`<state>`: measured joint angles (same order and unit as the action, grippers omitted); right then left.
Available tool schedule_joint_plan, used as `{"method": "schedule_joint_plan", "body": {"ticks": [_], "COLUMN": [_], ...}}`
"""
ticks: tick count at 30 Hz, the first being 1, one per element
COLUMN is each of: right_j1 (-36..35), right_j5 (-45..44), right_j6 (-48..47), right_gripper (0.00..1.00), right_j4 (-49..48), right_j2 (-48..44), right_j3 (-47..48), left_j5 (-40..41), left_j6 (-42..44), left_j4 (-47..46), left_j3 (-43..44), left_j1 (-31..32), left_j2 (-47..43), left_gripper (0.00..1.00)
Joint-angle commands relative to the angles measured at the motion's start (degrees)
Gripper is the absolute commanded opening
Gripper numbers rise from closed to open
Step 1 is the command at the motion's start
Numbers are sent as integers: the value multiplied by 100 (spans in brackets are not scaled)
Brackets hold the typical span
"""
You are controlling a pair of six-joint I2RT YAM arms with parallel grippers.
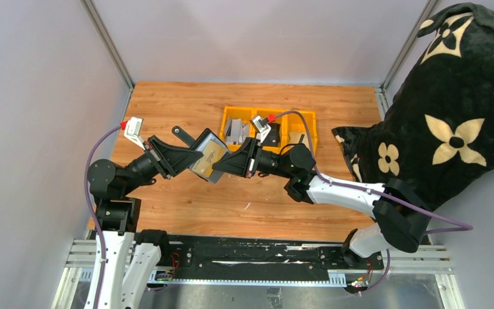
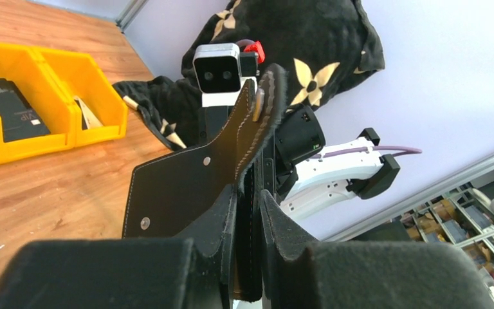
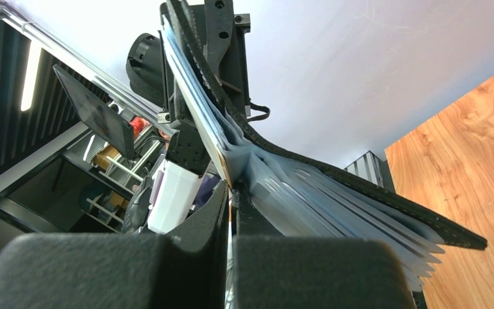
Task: Take the credit cards out of the card holder
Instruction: Remove the credit card from the card holder.
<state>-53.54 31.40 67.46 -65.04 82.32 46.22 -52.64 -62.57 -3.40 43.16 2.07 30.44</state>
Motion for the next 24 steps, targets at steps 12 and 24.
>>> {"method": "schedule_joint_plan", "body": {"ticks": [12,24], "right_j1": [-166,-216], "right_j5": [-564,-574], "right_j6": [156,252], "right_gripper": [0,0], "right_j4": [-730,-1006], "right_j2": [30,125], "right_j3": [-318,-322], "left_j5": [1061,994], "left_j6": [1243,765], "left_j4": [1039,683], "left_j3": [559,501], "left_j1": [33,35], "left_j2": [-247,-266], "left_gripper": [0,0]}}
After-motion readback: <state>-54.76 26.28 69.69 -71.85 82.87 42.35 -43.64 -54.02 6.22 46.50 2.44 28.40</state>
